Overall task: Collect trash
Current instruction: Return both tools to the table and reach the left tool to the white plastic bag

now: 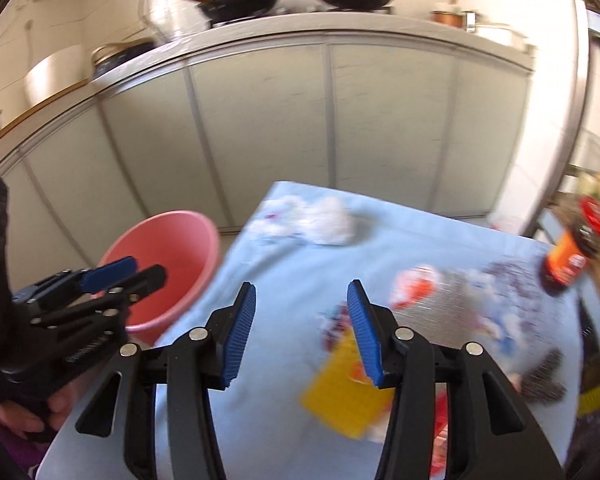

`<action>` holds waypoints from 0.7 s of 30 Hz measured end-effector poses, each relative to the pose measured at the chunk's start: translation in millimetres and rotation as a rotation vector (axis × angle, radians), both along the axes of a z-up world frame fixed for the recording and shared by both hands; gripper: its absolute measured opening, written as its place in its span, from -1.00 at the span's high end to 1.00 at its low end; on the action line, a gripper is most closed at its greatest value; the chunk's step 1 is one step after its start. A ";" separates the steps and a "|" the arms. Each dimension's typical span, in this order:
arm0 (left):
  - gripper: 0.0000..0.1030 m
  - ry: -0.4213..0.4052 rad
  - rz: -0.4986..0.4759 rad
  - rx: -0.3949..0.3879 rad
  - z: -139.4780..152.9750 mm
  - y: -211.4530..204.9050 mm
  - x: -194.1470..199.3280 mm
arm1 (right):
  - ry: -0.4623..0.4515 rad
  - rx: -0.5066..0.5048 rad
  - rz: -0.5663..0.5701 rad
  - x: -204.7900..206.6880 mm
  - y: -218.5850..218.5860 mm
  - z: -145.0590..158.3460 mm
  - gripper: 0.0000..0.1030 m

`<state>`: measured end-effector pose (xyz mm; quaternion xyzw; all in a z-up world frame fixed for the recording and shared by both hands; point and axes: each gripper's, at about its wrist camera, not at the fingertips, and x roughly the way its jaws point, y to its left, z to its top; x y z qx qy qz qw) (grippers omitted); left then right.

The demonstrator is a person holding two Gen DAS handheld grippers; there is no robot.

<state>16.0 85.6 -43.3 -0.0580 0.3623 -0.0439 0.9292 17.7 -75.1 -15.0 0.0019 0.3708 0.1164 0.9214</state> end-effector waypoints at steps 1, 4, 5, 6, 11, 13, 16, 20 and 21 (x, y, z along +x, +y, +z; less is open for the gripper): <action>0.19 -0.002 -0.010 0.005 1.8 -6.4 -0.2 | -0.007 -0.009 -0.025 -2.5 -6.8 0.1 0.06; 0.19 -0.007 -0.041 0.022 5.2 -26.8 0.9 | -0.031 -0.024 -0.094 -9.6 -29.0 3.6 0.06; 0.19 -0.005 -0.049 0.026 5.8 -33.5 1.9 | -0.037 -0.027 -0.112 -12.2 -35.3 3.9 0.06; 0.19 -0.003 -0.057 0.027 5.9 -39.1 2.0 | -0.041 -0.028 -0.126 -14.0 -39.8 3.5 0.06; 0.18 0.010 -0.097 0.038 6.3 -65.5 4.4 | -0.034 -0.027 -0.186 -22.6 -66.3 -2.4 0.06; 0.18 0.015 -0.116 0.047 5.4 -74.7 5.9 | -0.031 -0.021 -0.205 -25.8 -76.4 -4.8 0.06; 0.18 0.021 -0.134 0.052 4.3 -86.9 7.6 | -0.034 -0.010 -0.232 -30.7 -92.0 -7.6 0.06; 0.18 0.027 -0.148 0.063 2.5 -97.5 12.2 | -0.046 0.001 -0.289 -40.1 -119.4 -9.1 0.06; 0.18 0.029 -0.150 0.059 2.1 -99.3 13.9 | -0.049 0.008 -0.302 -42.4 -126.0 -9.9 0.06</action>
